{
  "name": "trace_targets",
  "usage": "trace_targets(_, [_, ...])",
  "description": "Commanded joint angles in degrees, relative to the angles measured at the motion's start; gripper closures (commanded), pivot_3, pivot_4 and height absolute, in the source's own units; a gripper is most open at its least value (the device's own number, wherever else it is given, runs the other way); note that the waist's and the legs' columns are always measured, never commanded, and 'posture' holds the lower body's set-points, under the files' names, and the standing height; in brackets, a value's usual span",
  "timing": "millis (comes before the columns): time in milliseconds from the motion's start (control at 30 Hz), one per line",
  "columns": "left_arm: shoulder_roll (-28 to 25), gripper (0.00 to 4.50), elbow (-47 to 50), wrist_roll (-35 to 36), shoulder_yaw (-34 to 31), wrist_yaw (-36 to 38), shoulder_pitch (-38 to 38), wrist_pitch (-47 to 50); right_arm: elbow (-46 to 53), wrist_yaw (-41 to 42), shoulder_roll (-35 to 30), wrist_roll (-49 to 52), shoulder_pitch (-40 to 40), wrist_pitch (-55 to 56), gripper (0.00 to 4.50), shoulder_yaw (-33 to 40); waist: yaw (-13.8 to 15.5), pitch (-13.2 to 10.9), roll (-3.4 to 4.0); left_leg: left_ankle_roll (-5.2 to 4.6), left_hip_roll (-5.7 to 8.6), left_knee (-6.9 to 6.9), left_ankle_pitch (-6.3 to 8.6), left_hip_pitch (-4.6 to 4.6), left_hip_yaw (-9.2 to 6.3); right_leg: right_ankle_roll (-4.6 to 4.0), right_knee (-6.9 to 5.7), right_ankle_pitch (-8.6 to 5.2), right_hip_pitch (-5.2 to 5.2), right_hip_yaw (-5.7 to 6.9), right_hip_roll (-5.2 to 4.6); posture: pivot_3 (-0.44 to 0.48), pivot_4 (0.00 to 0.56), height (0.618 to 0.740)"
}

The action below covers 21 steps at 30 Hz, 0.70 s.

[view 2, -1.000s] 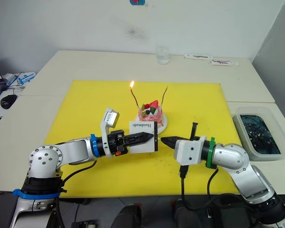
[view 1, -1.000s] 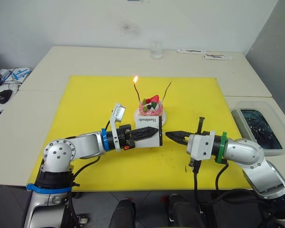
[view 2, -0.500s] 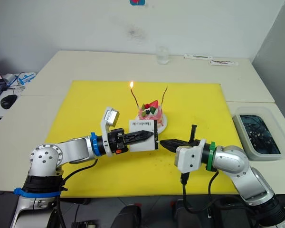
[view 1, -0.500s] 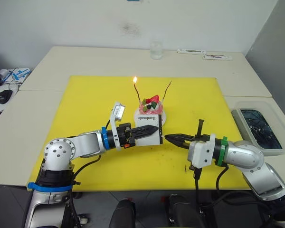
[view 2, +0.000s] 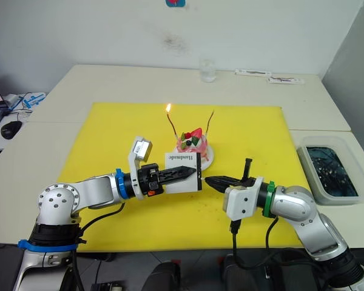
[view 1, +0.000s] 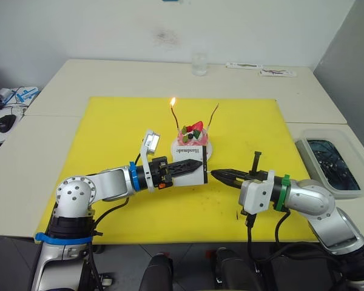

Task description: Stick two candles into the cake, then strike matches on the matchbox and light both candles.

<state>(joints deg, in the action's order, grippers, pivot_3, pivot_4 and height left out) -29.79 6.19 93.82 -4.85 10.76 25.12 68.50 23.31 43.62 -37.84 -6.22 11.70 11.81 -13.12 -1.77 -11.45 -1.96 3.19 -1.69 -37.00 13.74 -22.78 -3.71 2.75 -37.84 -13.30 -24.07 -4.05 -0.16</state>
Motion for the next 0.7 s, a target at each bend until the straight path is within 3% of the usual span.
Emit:
trace_targets(33, [0.1, 4.5, 0.7, 1.9, -1.1, 1.0, 0.1, -0.3, 0.2, -0.2, -0.1, -0.7, 0.0, 1.3, 4.48, 0.4, 0.0, 0.0, 0.0, 0.0, 0.0, 0.0, 0.0, 0.0, 0.0, 0.0, 0.0, 0.0, 0.0, 0.0, 0.0, 0.0, 0.15, 0.74])
trace_targets(700, [0.0, 4.5, 0.5, 1.3, -1.0, 0.5, -0.4, -0.7, 1.2, -1.8, 0.9, -0.2, -0.8, 2.3, 4.48, 2.5, 0.0, 0.0, 0.0, 0.0, 0.0, -0.01, 0.0, 0.03, 0.0, -0.01, -0.06, 0.0, 0.0, -0.01, 0.0, 0.0, 0.15, 0.74])
